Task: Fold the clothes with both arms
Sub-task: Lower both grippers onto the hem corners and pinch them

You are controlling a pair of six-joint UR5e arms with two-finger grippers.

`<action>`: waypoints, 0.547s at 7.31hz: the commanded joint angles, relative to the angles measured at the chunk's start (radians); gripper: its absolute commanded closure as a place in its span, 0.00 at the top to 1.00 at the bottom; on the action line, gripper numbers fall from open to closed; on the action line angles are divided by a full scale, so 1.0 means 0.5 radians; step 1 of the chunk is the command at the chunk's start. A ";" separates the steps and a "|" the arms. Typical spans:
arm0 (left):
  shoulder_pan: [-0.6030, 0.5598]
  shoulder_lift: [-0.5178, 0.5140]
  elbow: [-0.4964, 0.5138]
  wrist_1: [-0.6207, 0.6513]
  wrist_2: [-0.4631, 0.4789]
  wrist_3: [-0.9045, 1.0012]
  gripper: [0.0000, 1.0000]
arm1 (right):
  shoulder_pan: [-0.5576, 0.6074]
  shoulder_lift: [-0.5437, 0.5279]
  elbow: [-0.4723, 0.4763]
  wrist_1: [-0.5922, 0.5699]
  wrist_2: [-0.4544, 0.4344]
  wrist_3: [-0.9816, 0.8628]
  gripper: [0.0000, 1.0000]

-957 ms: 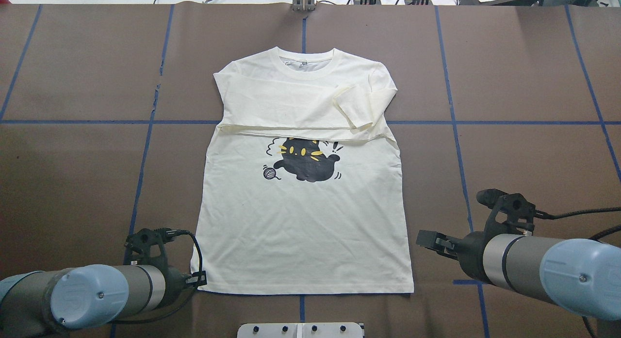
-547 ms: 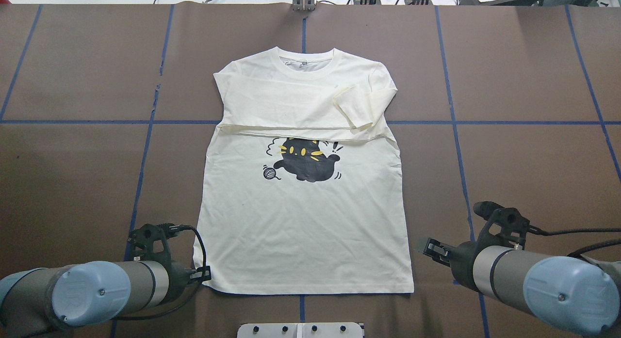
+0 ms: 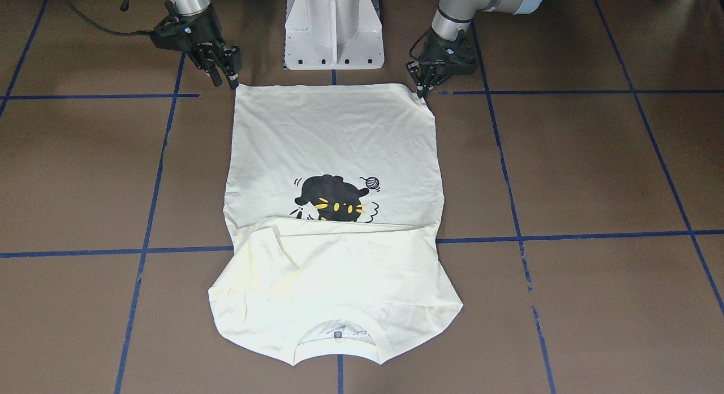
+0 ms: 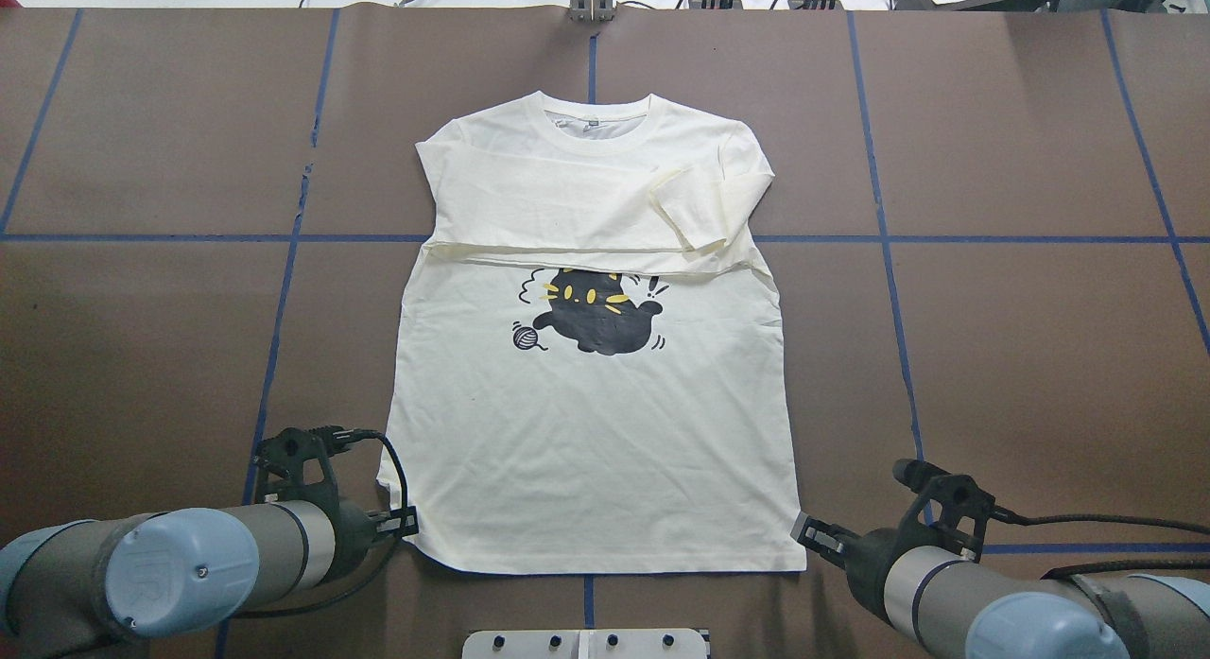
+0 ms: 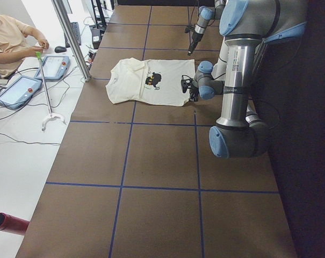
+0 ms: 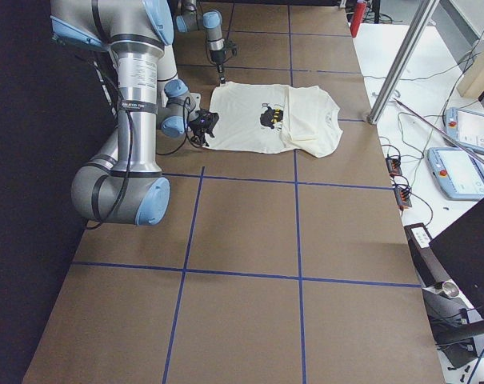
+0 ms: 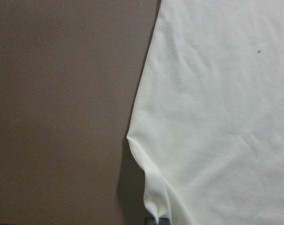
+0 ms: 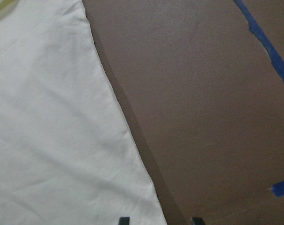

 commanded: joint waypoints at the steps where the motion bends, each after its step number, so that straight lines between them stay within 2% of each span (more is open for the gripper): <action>1: 0.002 -0.001 -0.002 0.003 0.031 0.000 0.00 | -0.074 0.032 -0.096 0.000 -0.072 0.011 0.53; 4: 0.005 0.002 -0.008 0.003 0.049 0.000 0.00 | -0.104 0.096 -0.154 0.000 -0.103 0.011 0.53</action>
